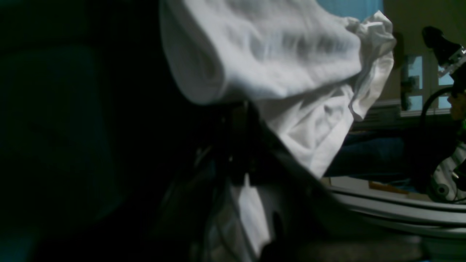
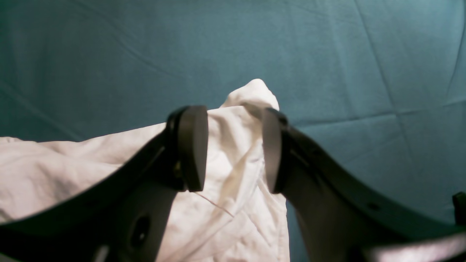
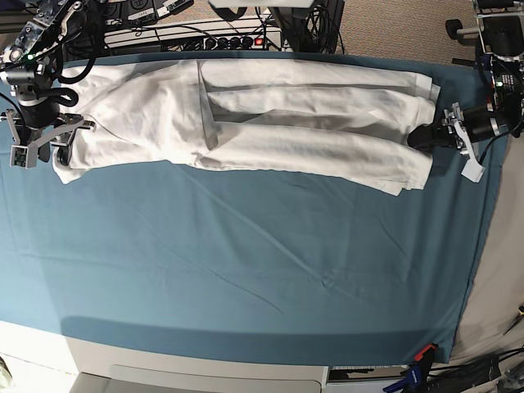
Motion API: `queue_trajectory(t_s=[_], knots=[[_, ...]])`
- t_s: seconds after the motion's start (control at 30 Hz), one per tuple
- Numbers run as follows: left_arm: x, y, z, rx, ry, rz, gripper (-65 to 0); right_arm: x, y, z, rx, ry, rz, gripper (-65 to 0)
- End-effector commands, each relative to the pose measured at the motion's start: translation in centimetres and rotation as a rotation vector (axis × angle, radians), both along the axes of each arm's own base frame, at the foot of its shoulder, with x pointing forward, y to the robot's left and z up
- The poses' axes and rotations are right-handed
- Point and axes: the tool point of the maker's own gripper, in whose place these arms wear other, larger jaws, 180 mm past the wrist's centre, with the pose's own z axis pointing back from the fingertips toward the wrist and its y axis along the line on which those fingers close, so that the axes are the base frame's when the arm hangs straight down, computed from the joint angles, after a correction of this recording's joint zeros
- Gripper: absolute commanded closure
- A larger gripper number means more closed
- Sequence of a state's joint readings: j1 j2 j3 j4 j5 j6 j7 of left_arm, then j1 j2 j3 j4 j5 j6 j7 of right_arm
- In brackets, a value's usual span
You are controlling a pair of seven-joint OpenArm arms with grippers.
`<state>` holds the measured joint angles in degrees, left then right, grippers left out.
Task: Fold the T-shirt properly
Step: 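Move the left gripper down and grasp the shirt's other end, then lift the grasped end with the left gripper and fold it toward the right gripper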
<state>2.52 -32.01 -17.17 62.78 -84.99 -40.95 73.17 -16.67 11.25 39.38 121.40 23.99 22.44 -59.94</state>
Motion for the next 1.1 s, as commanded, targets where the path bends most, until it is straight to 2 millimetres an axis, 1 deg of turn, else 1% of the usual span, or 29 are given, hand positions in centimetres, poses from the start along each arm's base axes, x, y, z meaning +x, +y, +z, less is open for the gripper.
queue_trajectory(t_s=[0.0, 0.33, 0.4, 0.47, 0.53, 0.63, 0.73, 0.93, 1.0, 1.07], knots=[[-0.8, -1.3, -0.8, -0.023, 0.044, -0.019, 0.0, 0.5, -0.1, 1.3, -0.021, -0.045, 0.011, -24.9], [-0.8, -1.3, -0.7, -0.022, 0.038, -0.022, 0.0, 0.7, 0.6, 1.3, 0.021, -0.062, 0.033, -24.9], [-0.7, -1.4, -0.6, -0.021, 0.033, -0.024, 0.0, 0.7, 0.5, 1.1, 0.03, -0.059, 0.031, -24.9], [-0.6, -1.4, -0.4, -0.019, 0.027, -0.028, 0.0, 0.6, 0.1, 0.1, 0.052, -0.043, 0.017, -24.9], [-0.5, -1.5, -0.3, -0.018, 0.021, -0.03, 0.0, 0.6, -0.3, -1.6, 0.098, -0.016, -0.001, -24.9], [-0.4, -1.5, -0.2, -0.019, 0.015, -0.025, 0.0, 0.7, -0.4, -3.8, 0.196, 0.006, -0.009, -24.9], [-0.3, -1.5, -0.2, -0.02, 0.014, -0.023, 0.0, 1.1, 0.0, -4.8, 0.256, 0.01, 0.009, -24.9], [-0.3, -1.5, -0.1, -0.019, 0.01, -0.026, 0.0, 1.9, 0.0, -4.4, 0.261, -0.013, 0.011, -24.9], [-0.1, -1.7, 0.3, -0.015, -0.006, -0.036, 0.0, 1.9, 0.0, -4.4, 0.261, -0.014, 0.012, -24.9], [0.3, -2.0, 1.1, -0.007, -0.039, -0.055, 0.0, 1.9, 0.0, -4.4, 0.261, -0.013, 0.011, -24.9]])
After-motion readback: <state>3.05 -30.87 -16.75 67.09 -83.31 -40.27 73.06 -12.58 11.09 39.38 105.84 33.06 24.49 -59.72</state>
